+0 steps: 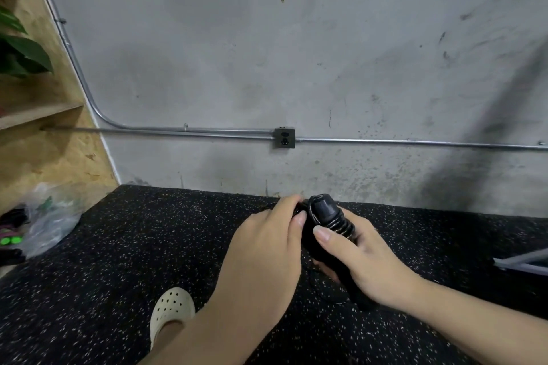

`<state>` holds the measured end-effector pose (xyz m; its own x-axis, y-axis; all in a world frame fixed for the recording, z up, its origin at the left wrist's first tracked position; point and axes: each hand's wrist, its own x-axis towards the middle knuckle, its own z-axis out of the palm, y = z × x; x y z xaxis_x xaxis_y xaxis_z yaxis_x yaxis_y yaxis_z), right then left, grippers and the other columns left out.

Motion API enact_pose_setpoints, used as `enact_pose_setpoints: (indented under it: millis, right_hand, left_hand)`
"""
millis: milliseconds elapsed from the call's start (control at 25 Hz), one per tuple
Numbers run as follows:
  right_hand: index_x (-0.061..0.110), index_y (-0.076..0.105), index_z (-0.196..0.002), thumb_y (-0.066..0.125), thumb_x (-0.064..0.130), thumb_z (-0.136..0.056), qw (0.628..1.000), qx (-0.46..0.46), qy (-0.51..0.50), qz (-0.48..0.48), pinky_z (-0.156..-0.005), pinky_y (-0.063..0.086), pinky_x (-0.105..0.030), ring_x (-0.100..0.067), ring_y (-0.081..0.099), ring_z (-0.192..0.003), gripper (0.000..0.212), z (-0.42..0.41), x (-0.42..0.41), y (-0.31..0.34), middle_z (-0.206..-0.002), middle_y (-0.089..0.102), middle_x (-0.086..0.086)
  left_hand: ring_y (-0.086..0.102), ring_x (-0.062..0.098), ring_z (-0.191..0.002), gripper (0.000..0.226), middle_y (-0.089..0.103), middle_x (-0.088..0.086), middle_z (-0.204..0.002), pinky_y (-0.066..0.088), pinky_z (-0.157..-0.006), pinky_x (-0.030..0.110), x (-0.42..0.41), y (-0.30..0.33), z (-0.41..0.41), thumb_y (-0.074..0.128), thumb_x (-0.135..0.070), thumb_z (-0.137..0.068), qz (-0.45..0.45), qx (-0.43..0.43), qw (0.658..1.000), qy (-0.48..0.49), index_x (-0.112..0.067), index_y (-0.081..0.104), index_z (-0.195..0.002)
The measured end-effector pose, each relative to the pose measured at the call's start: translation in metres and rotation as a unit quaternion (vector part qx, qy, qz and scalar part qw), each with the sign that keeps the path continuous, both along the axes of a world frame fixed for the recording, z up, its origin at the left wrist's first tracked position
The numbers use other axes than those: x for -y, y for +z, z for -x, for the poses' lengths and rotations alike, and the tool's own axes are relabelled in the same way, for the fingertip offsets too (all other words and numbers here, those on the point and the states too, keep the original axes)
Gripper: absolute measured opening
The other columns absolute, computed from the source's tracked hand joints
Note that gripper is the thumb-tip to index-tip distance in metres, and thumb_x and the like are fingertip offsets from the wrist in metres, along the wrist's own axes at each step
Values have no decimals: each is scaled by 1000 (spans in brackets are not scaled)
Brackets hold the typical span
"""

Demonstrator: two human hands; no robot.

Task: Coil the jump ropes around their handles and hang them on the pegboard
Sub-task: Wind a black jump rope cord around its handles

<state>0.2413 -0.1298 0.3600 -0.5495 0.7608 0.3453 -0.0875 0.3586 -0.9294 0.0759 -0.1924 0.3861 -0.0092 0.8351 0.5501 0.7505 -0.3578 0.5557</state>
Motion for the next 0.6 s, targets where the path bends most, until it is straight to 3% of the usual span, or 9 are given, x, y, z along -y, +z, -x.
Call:
enact_pose_setpoints:
  millis: [200, 280, 360, 440, 520, 600]
  right_hand:
    - [35, 64, -88, 61, 42, -93, 999, 14, 3, -29, -55, 44, -27, -14, 52, -56, 10, -6, 14, 13, -71, 61, 2]
    - [37, 65, -91, 60, 40, -94, 999, 27, -1, -47, -61, 43, -19, -6, 53, -60, 6, -12, 16, 13, -72, 61, 11]
    - [35, 67, -96, 62, 37, -94, 998, 44, -12, -49, -63, 42, -17, -3, 53, -62, 5, -19, 17, 11, -72, 60, 14]
    - [31, 67, -101, 64, 35, -96, 997, 57, -13, -45, -61, 42, -21, -6, 52, -61, 7, -27, 17, 9, -71, 59, 11]
    - [30, 66, -99, 64, 41, -94, 998, 64, 5, -17, -53, 41, -30, -18, 50, -55, 12, -32, 19, 7, -69, 56, -1]
    - [26, 65, -93, 62, 47, -93, 997, 50, 35, 45, -47, 40, -30, -22, 49, -49, 22, -35, 20, 5, -68, 59, -10]
  left_hand:
    - [63, 1, -71, 10, 60, -19, -64, 43, -64, 13, 6, 4, -8, 56, -25, -103, -23, 74, 997, 16, -28, 66, -105]
    - [60, -4, -77, 8, 59, -21, -72, 41, -68, 8, 9, 5, -8, 59, -26, -102, -21, 76, 997, 11, -31, 65, -105]
    - [54, -7, -88, 18, 51, -23, -88, 38, -78, 5, 10, 5, -7, 55, -33, -103, -6, 50, 999, -4, -37, 65, -118]
    - [53, -5, -95, 27, 50, -21, -97, 37, -84, 6, 10, 5, -6, 49, -32, -106, 26, 24, 998, -54, -36, 64, -128]
    - [55, -4, -98, 25, 53, -23, -98, 38, -83, 7, 9, 5, -6, 48, -25, -107, 40, 13, 994, -99, -29, 67, -124]
    - [57, -3, -92, 19, 54, -24, -92, 38, -79, 7, 6, 4, -7, 53, -20, -105, 25, 25, 994, -108, -23, 69, -115]
